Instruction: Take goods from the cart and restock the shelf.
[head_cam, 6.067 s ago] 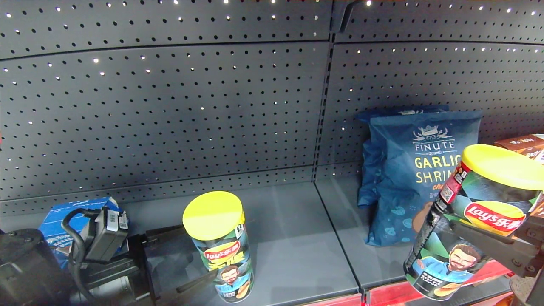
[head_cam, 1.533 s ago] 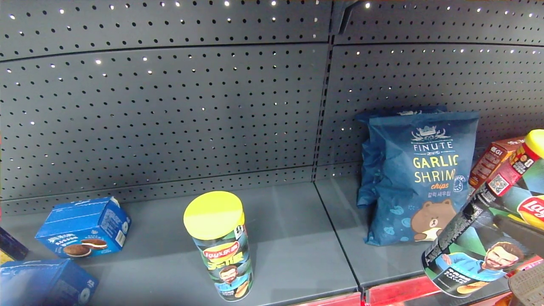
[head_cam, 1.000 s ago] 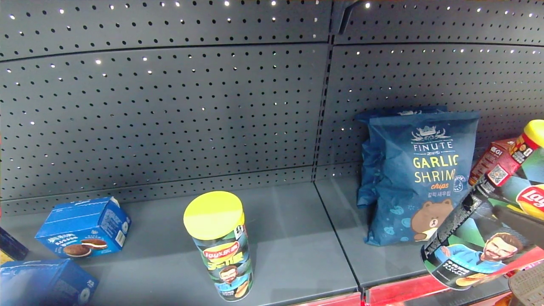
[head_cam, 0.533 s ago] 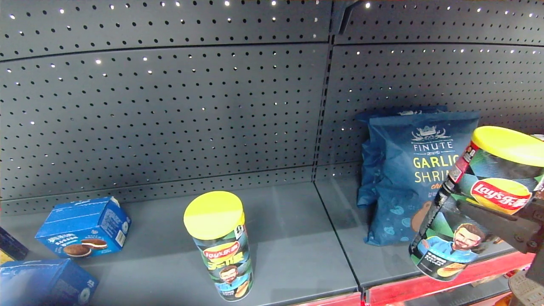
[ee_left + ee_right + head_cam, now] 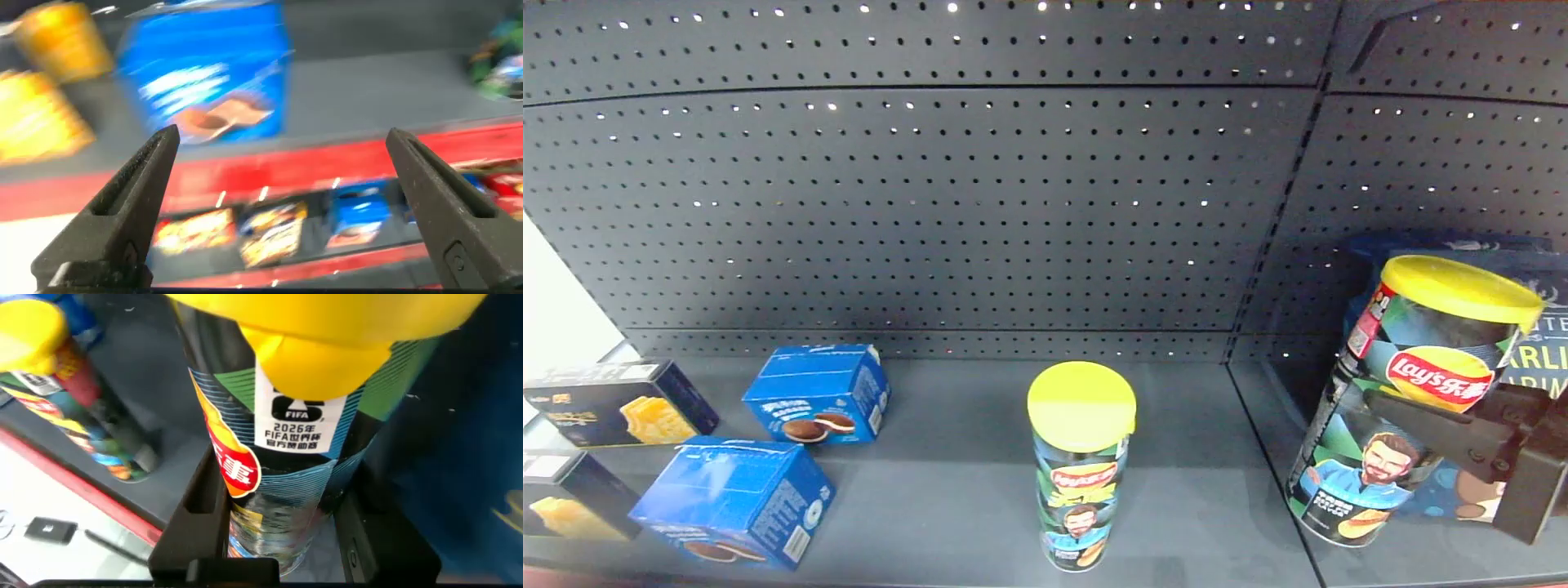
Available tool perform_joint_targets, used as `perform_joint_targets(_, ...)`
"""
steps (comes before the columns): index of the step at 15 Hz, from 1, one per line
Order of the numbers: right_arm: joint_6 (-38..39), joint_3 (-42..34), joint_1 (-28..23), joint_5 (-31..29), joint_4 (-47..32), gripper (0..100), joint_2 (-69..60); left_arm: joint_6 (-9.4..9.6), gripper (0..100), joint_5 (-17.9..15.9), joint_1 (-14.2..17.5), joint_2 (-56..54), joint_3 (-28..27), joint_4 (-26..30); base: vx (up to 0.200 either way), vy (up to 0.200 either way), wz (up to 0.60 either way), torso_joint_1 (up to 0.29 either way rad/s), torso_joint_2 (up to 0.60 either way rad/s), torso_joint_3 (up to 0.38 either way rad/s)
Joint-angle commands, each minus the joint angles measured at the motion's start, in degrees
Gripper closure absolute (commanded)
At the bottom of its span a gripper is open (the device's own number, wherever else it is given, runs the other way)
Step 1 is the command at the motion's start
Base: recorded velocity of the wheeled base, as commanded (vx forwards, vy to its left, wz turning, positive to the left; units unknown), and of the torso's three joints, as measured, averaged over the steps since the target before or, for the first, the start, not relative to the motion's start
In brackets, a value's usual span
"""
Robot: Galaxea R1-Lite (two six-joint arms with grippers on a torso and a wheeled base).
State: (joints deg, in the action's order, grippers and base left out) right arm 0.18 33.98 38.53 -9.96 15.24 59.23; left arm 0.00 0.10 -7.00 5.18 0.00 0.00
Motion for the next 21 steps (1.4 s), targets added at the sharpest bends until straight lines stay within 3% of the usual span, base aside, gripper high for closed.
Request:
perform_joint_targets(1,0.3,-0.3,-0.2,-0.1,0.1,100,0.2,0.00,0,0.0,0.0,0.2,0.0,0.0,0.000,0.000,0.00,0.000,0.00,0.000)
perform_joint_targets(5,2.8,-1.0,0.0,2.6,3.3,100,4.0,0.00,0,0.0,0.0,0.2,0.0,0.0,0.000,0.000,0.00,0.000,0.00,0.000)
perform_joint_targets(9,2.1,-0.2,-4.2,14.0,19.0,100,14.9,0.00,0,0.0,0.0,0.2,0.0,0.0,0.000,0.000,0.00,0.000,0.00,0.000)
perform_joint_targets(12,0.0,0.0,-6.2,17.3,28.6,100,23.6,0.00,0,0.0,0.0,0.2,0.0,0.0,0.000,0.000,0.00,0.000,0.00,0.000)
perform_joint_targets(14,-1.0,1.4,-8.3,20.5,31.1,100,27.4,0.00,0,0.0,0.0,0.2,0.0,0.0,0.000,0.000,0.00,0.000,0.00,0.000)
perform_joint_targets(21,-2.5,20.3,-11.5,30.7,30.9,100,43.4,0.00,0,0.0,0.0,0.2,0.0,0.0,0.000,0.000,0.00,0.000,0.00,0.000)
